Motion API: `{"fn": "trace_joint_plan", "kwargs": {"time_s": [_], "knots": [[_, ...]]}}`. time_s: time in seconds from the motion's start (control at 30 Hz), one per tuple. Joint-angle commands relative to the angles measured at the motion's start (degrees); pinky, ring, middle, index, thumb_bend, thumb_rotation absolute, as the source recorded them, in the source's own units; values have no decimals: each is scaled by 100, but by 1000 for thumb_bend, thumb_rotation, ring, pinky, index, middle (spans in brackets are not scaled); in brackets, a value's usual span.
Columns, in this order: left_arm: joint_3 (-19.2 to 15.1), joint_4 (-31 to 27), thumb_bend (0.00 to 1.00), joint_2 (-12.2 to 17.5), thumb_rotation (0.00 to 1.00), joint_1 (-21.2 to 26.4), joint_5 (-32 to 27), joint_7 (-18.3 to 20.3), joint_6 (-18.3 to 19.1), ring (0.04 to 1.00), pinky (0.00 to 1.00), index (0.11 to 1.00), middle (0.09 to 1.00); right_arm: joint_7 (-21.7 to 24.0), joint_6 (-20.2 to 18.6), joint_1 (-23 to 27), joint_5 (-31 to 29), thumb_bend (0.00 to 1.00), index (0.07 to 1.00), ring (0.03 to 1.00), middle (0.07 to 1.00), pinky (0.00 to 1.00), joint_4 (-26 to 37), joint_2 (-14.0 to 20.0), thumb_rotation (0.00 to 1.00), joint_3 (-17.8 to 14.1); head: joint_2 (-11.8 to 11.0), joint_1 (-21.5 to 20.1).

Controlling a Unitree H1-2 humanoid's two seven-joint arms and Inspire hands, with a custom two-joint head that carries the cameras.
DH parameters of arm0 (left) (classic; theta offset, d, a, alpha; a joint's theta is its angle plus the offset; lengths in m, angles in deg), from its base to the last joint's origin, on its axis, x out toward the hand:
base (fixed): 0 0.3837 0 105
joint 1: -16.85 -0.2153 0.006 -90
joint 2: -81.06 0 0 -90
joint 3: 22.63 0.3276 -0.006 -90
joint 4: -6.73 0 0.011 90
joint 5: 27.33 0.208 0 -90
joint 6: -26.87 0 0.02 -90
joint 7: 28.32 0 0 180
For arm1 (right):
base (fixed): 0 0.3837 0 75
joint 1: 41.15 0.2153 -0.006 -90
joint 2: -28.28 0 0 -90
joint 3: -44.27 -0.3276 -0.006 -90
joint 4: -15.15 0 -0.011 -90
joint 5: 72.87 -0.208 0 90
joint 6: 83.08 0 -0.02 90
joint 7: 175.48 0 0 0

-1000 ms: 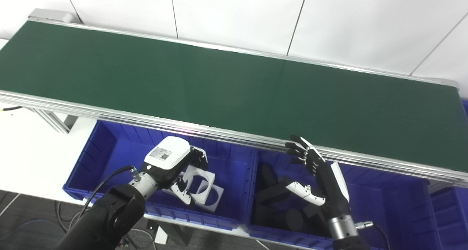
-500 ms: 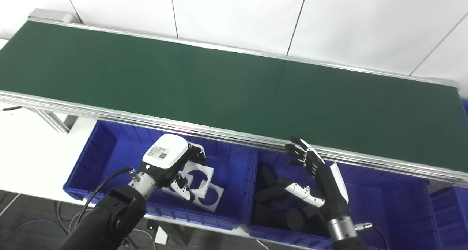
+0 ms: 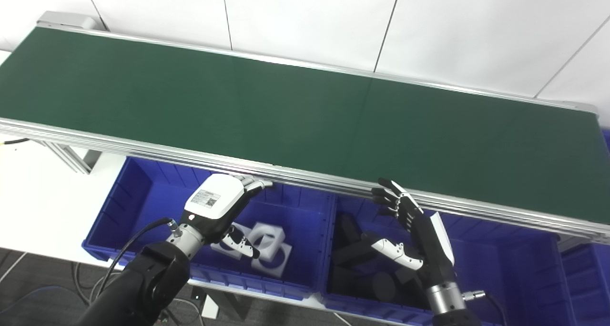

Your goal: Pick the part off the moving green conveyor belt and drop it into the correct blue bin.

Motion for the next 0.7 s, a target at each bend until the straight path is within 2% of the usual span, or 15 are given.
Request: {"fn": "trace_joint_plan", "kwargs": {"time_s": [0.0,0.13,0.23,0.27,0.37,0.43,0.53,0.67], "knots": [[-46,-166,909,5,236,28,-68,-38,10,864,835,933,910,-36,225,9,-50,745,870,783,809,717,81,-48,478,-9,-7,-8],[-47,-260,958,7,277,16,-216,102,17,832,800,934,895,-34,287,11,-29,731,874,784,813,719,49,-32,477,2,-37,-60],[-82,-370,988,-36,294,-6,-648,278,-29,816,771,915,874,-32,311,19,-36,733,875,785,814,718,7,-29,486,3,-76,-89],[-108,-433,995,-61,340,-17,-965,409,-34,806,740,907,872,-29,294,15,-43,733,874,787,814,720,11,-33,483,2,-76,-89],[-242,-662,1000,-218,329,-40,-2474,972,53,845,766,894,906,-21,301,20,-43,733,872,789,813,722,-19,-28,477,6,-156,-158],[-297,-818,1000,-338,353,-29,-3226,1239,151,855,754,886,914,-19,317,20,-34,730,870,789,813,721,-41,-23,470,12,-190,-222],[-360,-886,1000,-534,367,15,-3994,1431,129,858,762,871,911,-24,341,22,-10,725,873,791,816,724,-78,-12,472,18,-238,-311],[-440,-658,1000,-922,397,123,-4841,1480,-45,855,749,893,906,-41,452,32,-10,722,874,794,819,725,-202,-21,465,30,-358,-443]]}}
